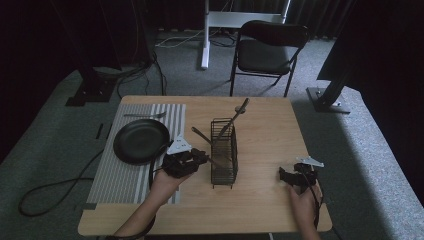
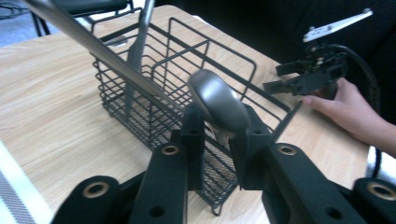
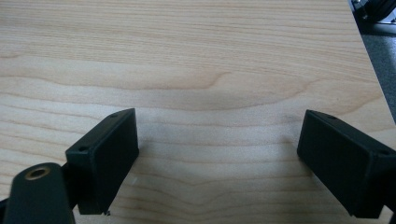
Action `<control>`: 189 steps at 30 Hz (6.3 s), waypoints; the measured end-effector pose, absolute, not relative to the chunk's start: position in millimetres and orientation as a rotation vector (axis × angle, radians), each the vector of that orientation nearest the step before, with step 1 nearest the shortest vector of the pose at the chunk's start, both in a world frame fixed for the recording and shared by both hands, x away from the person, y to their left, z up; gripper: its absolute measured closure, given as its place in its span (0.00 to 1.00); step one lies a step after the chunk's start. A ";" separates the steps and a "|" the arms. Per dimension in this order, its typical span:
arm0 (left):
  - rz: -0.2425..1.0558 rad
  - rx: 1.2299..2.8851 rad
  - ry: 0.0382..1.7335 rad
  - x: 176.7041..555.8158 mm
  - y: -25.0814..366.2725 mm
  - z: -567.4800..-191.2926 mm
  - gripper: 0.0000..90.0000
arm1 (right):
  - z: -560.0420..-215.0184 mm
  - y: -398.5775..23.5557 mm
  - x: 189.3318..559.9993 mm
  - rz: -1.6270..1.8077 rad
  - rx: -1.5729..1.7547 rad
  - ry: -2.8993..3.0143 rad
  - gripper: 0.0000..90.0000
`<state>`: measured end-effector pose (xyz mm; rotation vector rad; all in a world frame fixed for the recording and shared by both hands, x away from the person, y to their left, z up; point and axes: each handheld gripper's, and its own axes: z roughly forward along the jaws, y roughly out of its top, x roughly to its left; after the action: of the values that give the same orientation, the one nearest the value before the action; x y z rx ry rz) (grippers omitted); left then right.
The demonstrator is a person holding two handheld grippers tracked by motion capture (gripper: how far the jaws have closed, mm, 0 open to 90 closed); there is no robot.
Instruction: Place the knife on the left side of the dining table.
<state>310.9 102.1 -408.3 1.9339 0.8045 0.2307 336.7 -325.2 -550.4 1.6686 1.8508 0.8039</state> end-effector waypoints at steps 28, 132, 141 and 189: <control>0.239 1.842 0.782 296.9 110.7 -375.3 0.93 | -550.4 -325.4 336.7 0.803 1.667 1.852 0.13; 0.155 1.380 1.477 275.4 349.5 -508.7 0.75 | -550.3 -325.1 336.7 0.803 1.670 1.850 0.13; 0.030 1.284 1.532 288.8 365.6 -536.5 0.72 | -550.3 -325.1 336.7 0.803 1.670 1.850 0.13; 0.501 1.717 1.561 245.2 311.6 -530.7 0.44 | -550.2 -324.8 335.9 0.804 1.672 1.848 0.13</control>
<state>245.2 311.6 -530.7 1.7174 1.5611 0.5012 335.9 -324.8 -550.2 1.6724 1.8484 0.8038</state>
